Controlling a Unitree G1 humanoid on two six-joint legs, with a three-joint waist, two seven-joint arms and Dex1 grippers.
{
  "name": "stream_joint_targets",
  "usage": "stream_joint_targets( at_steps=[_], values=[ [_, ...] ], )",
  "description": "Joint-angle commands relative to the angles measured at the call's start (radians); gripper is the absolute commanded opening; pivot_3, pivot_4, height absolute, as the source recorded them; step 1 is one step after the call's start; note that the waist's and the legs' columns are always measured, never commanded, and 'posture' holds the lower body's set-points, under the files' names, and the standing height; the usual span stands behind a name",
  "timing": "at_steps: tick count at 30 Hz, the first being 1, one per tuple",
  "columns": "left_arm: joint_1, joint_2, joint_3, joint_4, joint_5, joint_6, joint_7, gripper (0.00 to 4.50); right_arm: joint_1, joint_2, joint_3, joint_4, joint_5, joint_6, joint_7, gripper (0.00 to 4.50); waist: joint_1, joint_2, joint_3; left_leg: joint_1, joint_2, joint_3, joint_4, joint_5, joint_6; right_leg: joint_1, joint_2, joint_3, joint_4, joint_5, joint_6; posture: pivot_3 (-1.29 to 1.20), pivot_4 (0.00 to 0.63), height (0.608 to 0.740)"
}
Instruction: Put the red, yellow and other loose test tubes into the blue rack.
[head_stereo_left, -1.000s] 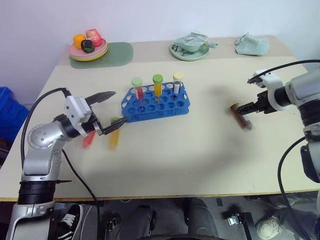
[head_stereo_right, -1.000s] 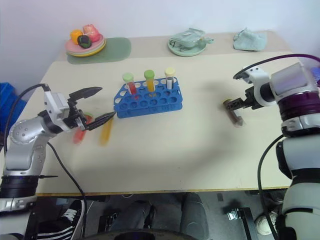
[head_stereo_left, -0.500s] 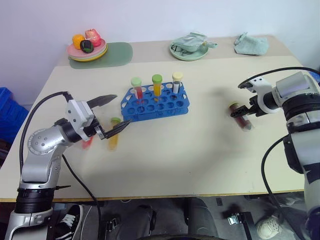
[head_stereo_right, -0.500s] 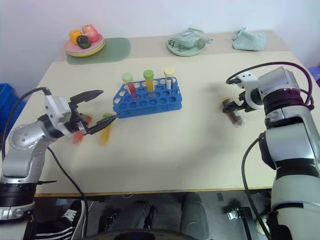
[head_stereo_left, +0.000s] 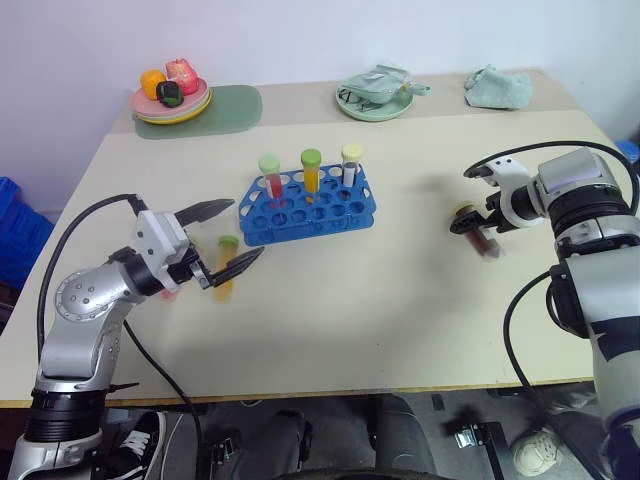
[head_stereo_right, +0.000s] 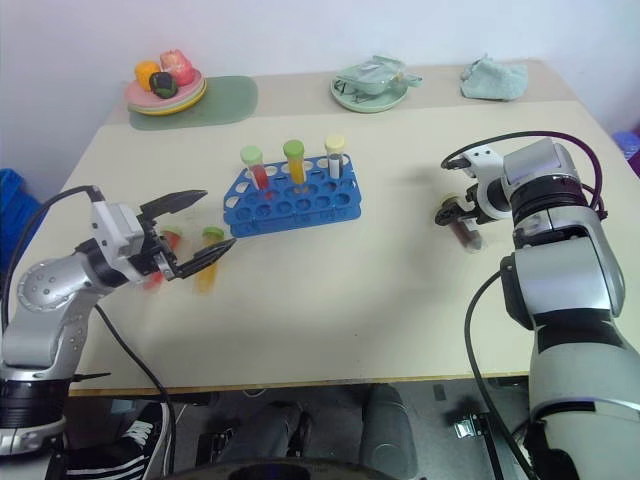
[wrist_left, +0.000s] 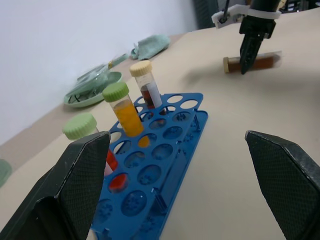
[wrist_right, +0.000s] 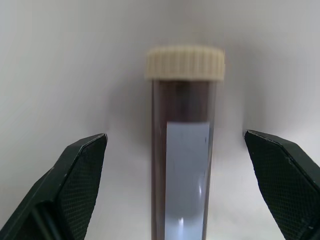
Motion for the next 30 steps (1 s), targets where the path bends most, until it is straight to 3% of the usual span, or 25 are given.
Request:
stream_joint_targets(
  at_steps=[1, 2, 5, 10, 11, 18, 22, 24, 27, 30],
  values=[
    [0.012, 0.017, 0.040, -0.041, -0.019, -0.007, 0.007, 4.43, -0.039, 0.012, -0.026, 0.012, -0.016, -0.032, -0.019, 4.50, 0.000, 0.000, 0.000, 0.000, 0.000, 0.000, 0.000, 0.000, 0.000, 0.000, 0.000, 0.000, 0.000, 0.000, 0.000, 0.00, 0.150, 0.740],
    [0.017, 0.017, 0.042, -0.044, -0.020, -0.006, 0.008, 4.43, -0.041, 0.017, -0.029, 0.016, -0.017, -0.036, -0.023, 4.50, -0.001, 0.000, 0.000, 0.000, 0.000, 0.000, 0.000, 0.000, 0.000, 0.000, 0.000, 0.000, 0.000, 0.000, 0.000, 0.00, 0.150, 0.740],
    [0.025, 0.017, 0.045, -0.050, -0.018, -0.007, 0.009, 4.50, -0.028, 0.022, -0.020, 0.021, -0.037, -0.061, -0.017, 3.59, -0.004, 0.000, 0.000, 0.001, 0.000, 0.001, 0.000, 0.000, 0.000, 0.000, 0.001, 0.001, 0.000, 0.000, 0.000, 0.00, 0.150, 0.740],
    [0.032, 0.018, 0.050, -0.066, -0.021, 0.003, 0.014, 4.50, -0.023, 0.026, -0.033, 0.032, -0.048, -0.075, -0.026, 1.06, -0.017, 0.000, 0.000, 0.001, 0.002, 0.002, 0.000, 0.000, 0.000, 0.000, 0.002, 0.002, 0.000, 0.001, 0.000, 0.00, 0.150, 0.740],
    [0.031, 0.019, 0.051, -0.065, -0.020, 0.003, 0.013, 4.50, -0.025, 0.026, -0.033, 0.032, -0.050, -0.076, -0.025, 0.79, -0.017, 0.000, 0.000, 0.001, 0.002, 0.002, 0.000, 0.000, 0.000, 0.000, 0.002, 0.002, 0.000, 0.001, 0.000, 0.00, 0.150, 0.740],
    [0.022, 0.019, 0.050, -0.046, -0.017, -0.002, 0.002, 4.50, -0.061, 0.012, -0.058, -0.021, -0.023, -0.059, 0.069, 0.78, -0.017, 0.000, 0.000, 0.001, 0.002, 0.002, 0.000, 0.000, 0.000, 0.000, 0.002, 0.002, 0.000, 0.001, 0.000, 0.00, 0.150, 0.740],
    [0.012, 0.026, 0.057, -0.029, -0.018, -0.010, -0.011, 4.50, 0.029, -0.065, -0.134, -0.315, 0.107, -0.103, 0.299, 0.78, -0.017, 0.002, 0.001, 0.000, 0.002, 0.003, -0.001, 0.000, 0.000, -0.002, 0.003, 0.003, 0.000, 0.001, 0.000, 0.00, 0.150, 0.740],
    [0.005, 0.031, 0.062, -0.012, -0.020, -0.015, -0.020, 4.50, 0.127, -0.067, -0.311, -0.520, 0.250, -0.116, 0.282, 0.78, -0.014, 0.001, 0.001, -0.001, 0.002, 0.003, -0.001, 0.000, 0.000, -0.003, 0.004, 0.003, 0.000, 0.001, 0.000, 0.00, 0.150, 0.740],
    [-0.008, 0.040, 0.066, -0.001, -0.023, -0.014, -0.027, 4.50, 0.326, -0.040, -0.440, -0.850, 0.339, -0.175, 0.213, 0.78, -0.010, 0.001, 0.000, 0.000, 0.005, 0.000, 0.000, -0.002, -0.001, 0.000, 0.008, 0.003, -0.001, 0.001, 0.001, 0.00, 0.150, 0.740],
    [-0.023, 0.051, 0.065, -0.021, -0.027, 0.006, -0.023, 4.50, 0.436, 0.116, -0.570, -1.065, 0.460, -0.156, 0.056, 0.78, -0.014, 0.001, 0.000, 0.000, 0.006, 0.002, 0.001, -0.003, -0.001, 0.000, 0.008, 0.004, -0.001, 0.002, 0.000, 0.00, 0.150, 0.740]
  ],
)
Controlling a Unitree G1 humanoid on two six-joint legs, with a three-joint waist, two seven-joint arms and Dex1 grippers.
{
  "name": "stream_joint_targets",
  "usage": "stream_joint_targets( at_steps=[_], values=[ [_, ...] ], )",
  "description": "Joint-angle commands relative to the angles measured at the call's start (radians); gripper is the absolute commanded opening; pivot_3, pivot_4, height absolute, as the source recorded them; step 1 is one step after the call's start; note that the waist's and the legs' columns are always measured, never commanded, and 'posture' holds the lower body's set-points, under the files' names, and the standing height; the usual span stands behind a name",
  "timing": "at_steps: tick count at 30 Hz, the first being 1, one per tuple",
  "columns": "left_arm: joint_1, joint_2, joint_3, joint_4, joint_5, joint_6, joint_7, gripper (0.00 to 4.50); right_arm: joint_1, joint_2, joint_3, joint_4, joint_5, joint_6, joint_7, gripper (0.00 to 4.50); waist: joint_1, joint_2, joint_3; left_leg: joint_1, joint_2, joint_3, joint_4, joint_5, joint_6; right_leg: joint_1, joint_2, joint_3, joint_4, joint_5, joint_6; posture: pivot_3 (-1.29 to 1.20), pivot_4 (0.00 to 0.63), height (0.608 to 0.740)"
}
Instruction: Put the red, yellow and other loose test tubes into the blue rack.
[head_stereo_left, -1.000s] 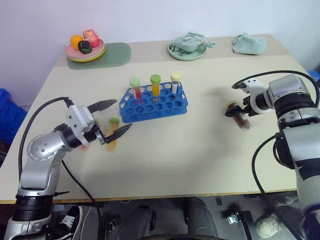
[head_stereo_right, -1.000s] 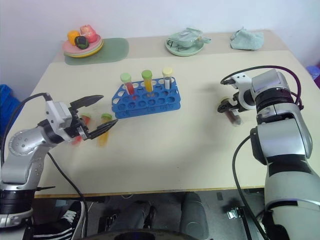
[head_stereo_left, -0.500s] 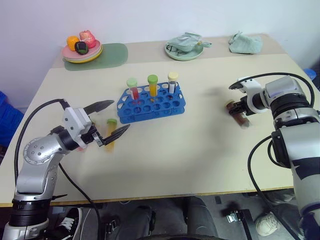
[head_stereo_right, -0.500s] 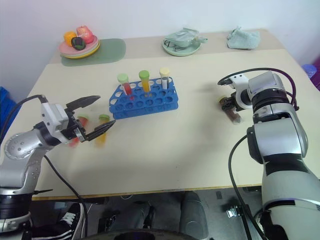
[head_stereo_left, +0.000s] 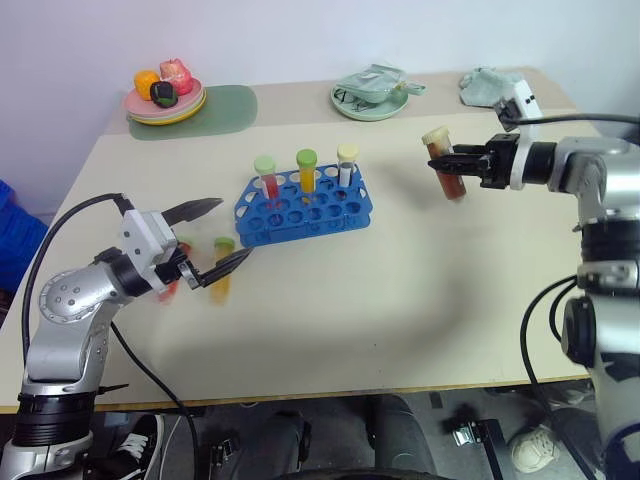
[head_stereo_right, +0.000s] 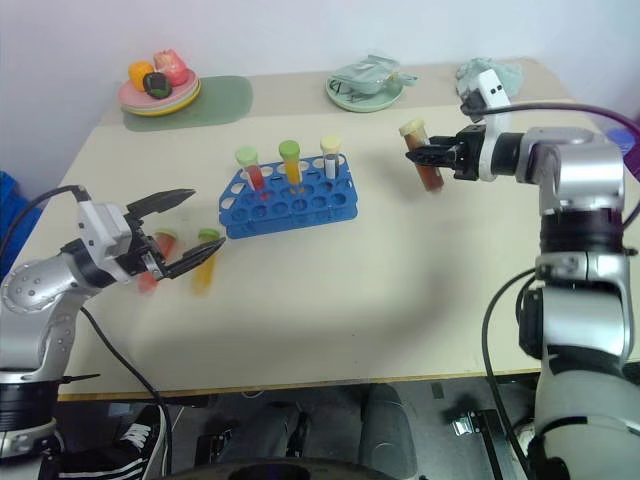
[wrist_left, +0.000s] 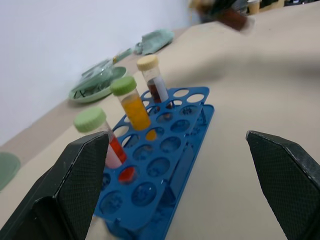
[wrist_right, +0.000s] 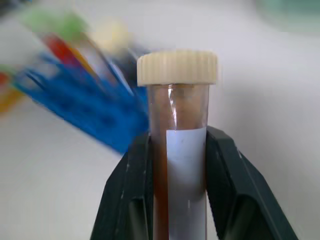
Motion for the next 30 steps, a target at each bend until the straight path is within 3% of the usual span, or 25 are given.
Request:
stream_joint_targets(
  at_steps=[1, 4, 8, 12, 18, 30],
  values=[
    [-0.041, 0.023, 0.020, -0.036, -0.026, 0.012, 0.004, 4.50, 0.081, 0.173, -0.107, -0.257, 0.125, -0.070, -0.176, 0.78, -0.006, 0.000, 0.000, 0.000, 0.001, 0.003, 0.000, 0.000, 0.000, -0.001, 0.000, 0.002, 0.000, 0.001, 0.000, 0.00, 0.150, 0.740],
    [-0.082, 0.040, 0.013, -0.040, -0.024, 0.040, 0.006, 4.50, 0.153, 0.386, -0.125, -0.367, 0.160, -0.182, -0.350, 0.78, -0.012, 0.001, 0.000, 0.003, 0.007, 0.007, 0.000, -0.001, -0.002, -0.001, 0.006, 0.003, 0.000, 0.003, -0.003, 0.00, 0.150, 0.740],
    [-0.097, 0.061, 0.030, -0.074, -0.054, 0.095, 0.015, 4.50, 0.232, 0.485, -0.027, -0.403, 0.116, -0.354, -0.396, 0.78, -0.006, 0.000, 0.000, 0.003, 0.007, 0.008, 0.000, -0.001, -0.002, -0.002, 0.006, 0.003, 0.000, 0.004, -0.004, 0.00, 0.150, 0.740],
    [-0.091, 0.072, 0.033, -0.093, -0.065, 0.116, 0.019, 4.50, 0.310, 0.513, 0.149, -0.292, -0.066, -0.701, -0.403, 0.78, -0.012, 0.000, 0.000, 0.003, 0.007, 0.009, 0.000, -0.002, -0.002, -0.002, 0.007, 0.003, 0.000, 0.004, -0.004, 0.00, 0.150, 0.740],
    [-0.097, 0.068, 0.030, -0.047, -0.060, 0.102, 0.005, 4.50, 0.259, 0.596, 0.171, -0.076, -0.074, -0.897, -0.460, 0.78, -0.022, 0.001, 0.000, 0.004, 0.011, 0.010, -0.001, -0.002, -0.003, -0.002, 0.010, 0.003, 0.000, 0.005, -0.005, 0.00, 0.150, 0.740],
    [-0.046, 0.075, 0.057, -0.061, -0.062, 0.087, 0.001, 4.50, 0.168, 0.580, 0.175, 0.249, -0.125, -1.153, -0.522, 0.78, -0.041, 0.001, 0.000, 0.004, 0.015, 0.010, -0.001, -0.004, -0.006, -0.003, 0.015, 0.003, -0.001, 0.005, -0.007, 0.00, 0.150, 0.740]
  ],
)
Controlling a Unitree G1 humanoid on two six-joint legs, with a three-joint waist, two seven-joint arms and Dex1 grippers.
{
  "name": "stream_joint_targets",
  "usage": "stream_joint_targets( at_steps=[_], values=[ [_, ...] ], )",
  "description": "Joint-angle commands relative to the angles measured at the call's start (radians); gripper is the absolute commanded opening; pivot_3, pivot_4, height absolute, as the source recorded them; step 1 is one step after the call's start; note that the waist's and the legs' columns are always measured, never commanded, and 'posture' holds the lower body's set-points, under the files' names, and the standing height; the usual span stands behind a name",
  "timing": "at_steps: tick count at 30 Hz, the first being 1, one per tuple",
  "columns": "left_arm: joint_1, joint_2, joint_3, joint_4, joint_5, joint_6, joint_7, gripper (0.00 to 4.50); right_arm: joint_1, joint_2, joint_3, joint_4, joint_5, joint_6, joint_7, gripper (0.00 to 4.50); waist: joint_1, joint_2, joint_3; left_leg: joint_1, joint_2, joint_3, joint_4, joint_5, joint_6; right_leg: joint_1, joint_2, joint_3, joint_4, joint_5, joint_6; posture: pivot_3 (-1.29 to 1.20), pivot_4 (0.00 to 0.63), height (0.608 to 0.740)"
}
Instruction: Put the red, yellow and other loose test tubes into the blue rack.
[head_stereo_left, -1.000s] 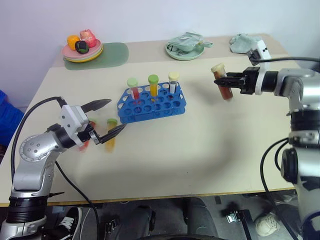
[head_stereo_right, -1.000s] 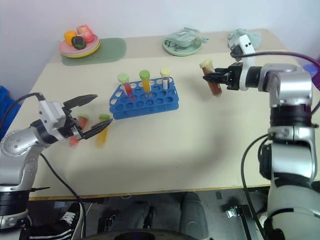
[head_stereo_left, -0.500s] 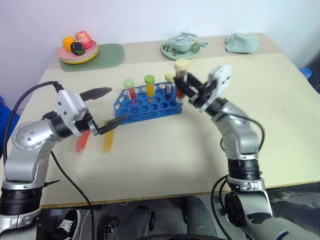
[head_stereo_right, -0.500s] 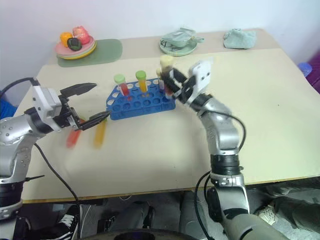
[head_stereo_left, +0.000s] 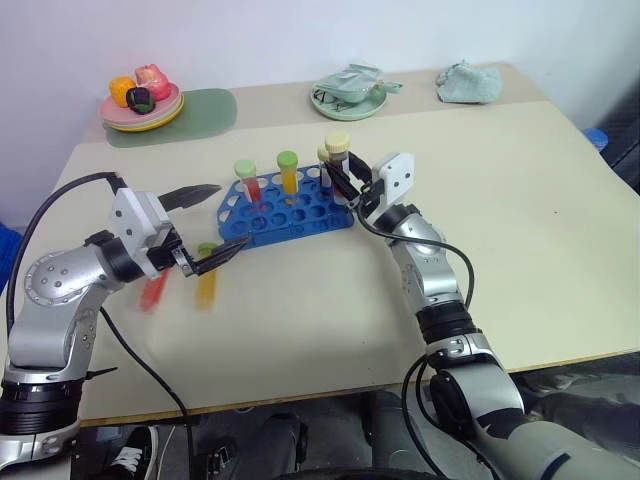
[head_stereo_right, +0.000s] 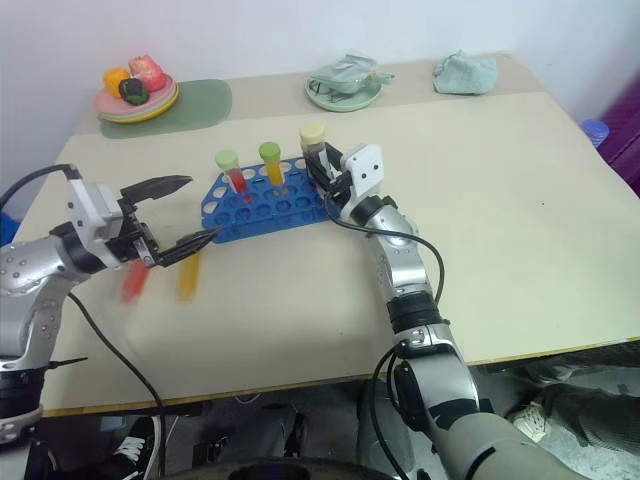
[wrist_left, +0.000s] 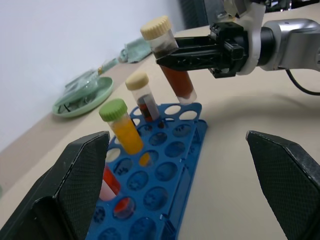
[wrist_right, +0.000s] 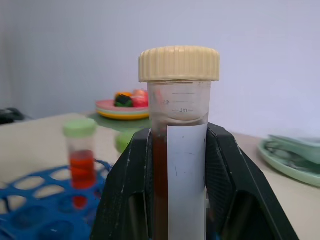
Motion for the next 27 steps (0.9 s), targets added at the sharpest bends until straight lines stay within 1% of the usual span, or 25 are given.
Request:
stream_joint_targets(
  at_steps=[1, 13, 17, 24, 27],
  values=[
    [0.007, 0.016, 0.049, -0.030, -0.017, -0.016, 0.001, 4.50, -0.024, 0.006, -0.003, 0.014, 0.012, -0.052, 0.007, 0.78, 0.000, 0.000, 0.000, 0.000, 0.000, 0.000, 0.000, 0.000, 0.000, 0.000, 0.000, 0.000, 0.000, 0.000, 0.000, 0.00, 0.150, 0.740],
    [0.013, 0.027, 0.059, -0.033, -0.022, -0.009, -0.009, 4.50, -0.068, 0.036, 0.024, 0.176, -0.022, -0.167, -0.008, 0.78, -0.001, 0.000, 0.000, 0.000, 0.001, 0.001, 0.000, 0.000, 0.000, 0.000, 0.001, 0.000, 0.000, 0.000, -0.001, 0.00, 0.150, 0.740],
    [0.020, 0.031, 0.065, -0.049, -0.028, -0.001, -0.003, 4.50, -0.088, 0.028, 0.023, 0.224, -0.029, -0.199, -0.012, 0.78, -0.001, 0.000, 0.000, 0.000, 0.001, 0.001, 0.000, 0.000, 0.000, 0.000, 0.001, 0.000, 0.000, 0.000, -0.001, 0.00, 0.150, 0.740],
    [0.027, 0.038, 0.070, -0.071, -0.033, 0.016, 0.007, 4.50, -0.101, 0.009, 0.006, 0.278, -0.014, -0.219, -0.010, 0.78, 0.001, 0.000, 0.000, 0.000, 0.001, 0.000, 0.000, 0.000, 0.000, 0.000, 0.001, 0.000, 0.000, 0.000, -0.001, 0.00, 0.150, 0.740],
    [0.024, 0.040, 0.069, -0.078, -0.034, 0.023, 0.013, 4.50, -0.087, 0.017, -0.003, 0.260, 0.027, -0.195, 0.032, 0.78, 0.001, 0.000, 0.000, 0.000, 0.001, 0.000, 0.000, 0.000, 0.000, 0.000, 0.001, 0.000, 0.000, 0.000, -0.001, 0.00, 0.150, 0.740]
  ],
)
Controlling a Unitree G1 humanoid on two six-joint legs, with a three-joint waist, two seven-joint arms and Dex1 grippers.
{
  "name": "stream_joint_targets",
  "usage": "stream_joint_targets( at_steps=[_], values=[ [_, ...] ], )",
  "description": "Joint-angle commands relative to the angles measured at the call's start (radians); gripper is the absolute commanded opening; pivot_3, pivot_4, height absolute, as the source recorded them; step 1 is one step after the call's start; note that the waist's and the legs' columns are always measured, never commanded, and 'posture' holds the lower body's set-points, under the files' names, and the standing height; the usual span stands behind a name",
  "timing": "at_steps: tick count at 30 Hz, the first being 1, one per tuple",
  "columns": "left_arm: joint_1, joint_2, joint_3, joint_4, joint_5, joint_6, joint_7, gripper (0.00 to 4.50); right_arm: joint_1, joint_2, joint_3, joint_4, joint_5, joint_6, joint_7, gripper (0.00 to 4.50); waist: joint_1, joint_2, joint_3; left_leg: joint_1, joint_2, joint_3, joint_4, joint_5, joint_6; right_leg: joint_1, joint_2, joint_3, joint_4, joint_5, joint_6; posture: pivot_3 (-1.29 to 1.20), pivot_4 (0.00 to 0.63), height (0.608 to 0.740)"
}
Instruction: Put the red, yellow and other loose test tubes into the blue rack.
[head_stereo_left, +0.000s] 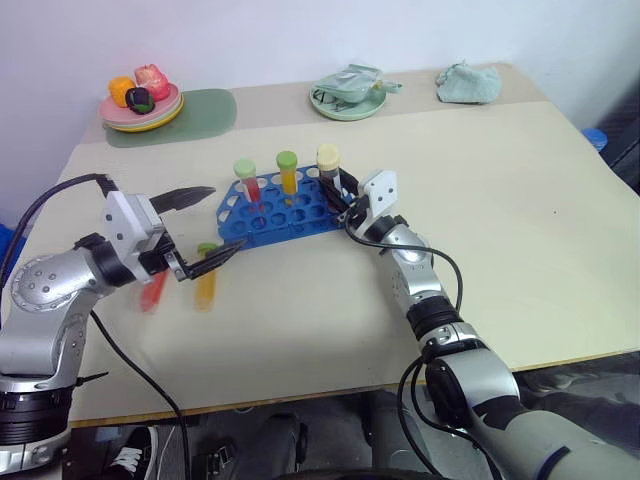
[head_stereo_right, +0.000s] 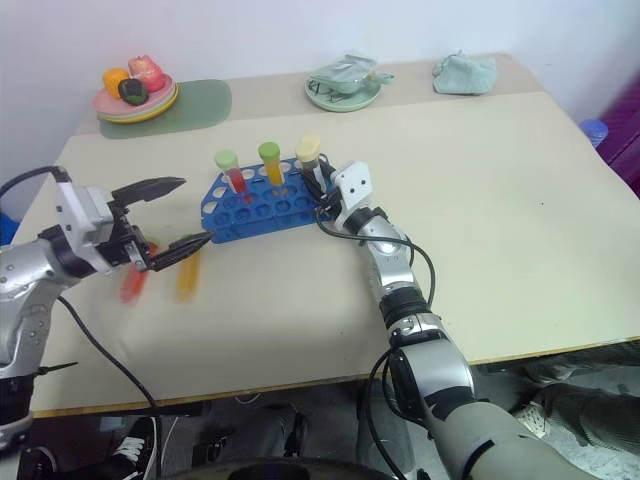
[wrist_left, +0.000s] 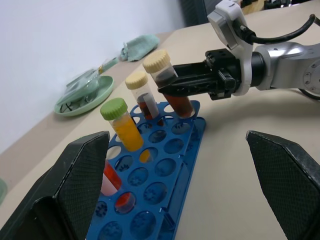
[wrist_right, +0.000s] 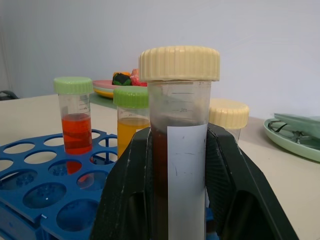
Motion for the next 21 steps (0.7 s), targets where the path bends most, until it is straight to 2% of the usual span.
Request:
stream_joint_targets(
  at_steps=[1, 2, 6, 7, 11, 14, 21],
  values=[
    [-0.008, 0.014, 0.037, -0.038, -0.018, 0.005, 0.015, 4.50, -0.004, 0.003, -0.027, -0.035, 0.055, 0.014, 0.048, 1.80, 0.000, 0.000, 0.000, 0.000, 0.000, 0.000, 0.000, 0.000, 0.000, 0.000, 0.000, 0.000, 0.000, 0.000, 0.000, 0.00, 0.150, 0.740],
    [-0.009, 0.013, 0.035, -0.039, -0.018, 0.009, 0.018, 4.50, 0.000, 0.004, -0.027, -0.042, 0.061, 0.018, 0.057, 2.14, 0.000, 0.000, 0.000, 0.000, 0.000, 0.000, 0.000, 0.000, 0.000, 0.000, 0.000, 0.000, 0.000, 0.000, 0.000, 0.00, 0.150, 0.740],
    [-0.014, 0.010, 0.026, -0.048, -0.018, 0.017, 0.028, 4.50, 0.008, 0.002, -0.025, -0.062, 0.057, 0.021, 0.062, 4.10, -0.002, 0.000, 0.000, 0.000, 0.000, 0.000, 0.000, 0.000, 0.000, 0.000, 0.000, 0.000, 0.000, 0.000, 0.000, 0.00, 0.150, 0.740],
    [-0.016, 0.009, 0.025, -0.050, -0.018, 0.020, 0.030, 4.50, 0.010, 0.000, -0.024, -0.067, 0.055, 0.024, 0.061, 4.47, -0.002, 0.000, 0.000, 0.000, 0.001, 0.000, 0.000, 0.000, 0.000, 0.000, 0.001, 0.000, 0.000, 0.000, 0.000, 0.00, 0.150, 0.740],
    [-0.022, 0.007, 0.019, -0.061, -0.020, 0.033, 0.040, 4.50, 0.025, -0.020, -0.028, -0.113, 0.068, 0.050, 0.078, 4.47, -0.001, 0.000, 0.000, 0.000, 0.001, 0.000, 0.000, 0.000, 0.000, 0.000, 0.001, 0.000, 0.000, 0.000, 0.000, 0.00, 0.150, 0.740],
    [-0.013, 0.008, 0.023, -0.092, -0.028, 0.067, 0.063, 4.50, 0.065, -0.075, -0.028, -0.219, 0.081, 0.102, 0.122, 4.47, 0.003, 0.000, 0.000, 0.000, 0.000, 0.000, 0.000, 0.000, 0.000, 0.000, 0.001, 0.000, 0.000, 0.000, 0.000, 0.00, 0.150, 0.740],
    [0.066, 0.062, 0.061, -0.212, -0.076, 0.263, 0.135, 4.50, 0.171, -0.308, -0.070, -0.551, 0.229, 0.347, 0.313, 4.47, 0.005, 0.001, 0.000, 0.000, 0.001, 0.000, 0.000, 0.000, 0.000, 0.000, 0.001, 0.001, 0.000, 0.000, 0.000, 0.00, 0.150, 0.740]
  ],
)
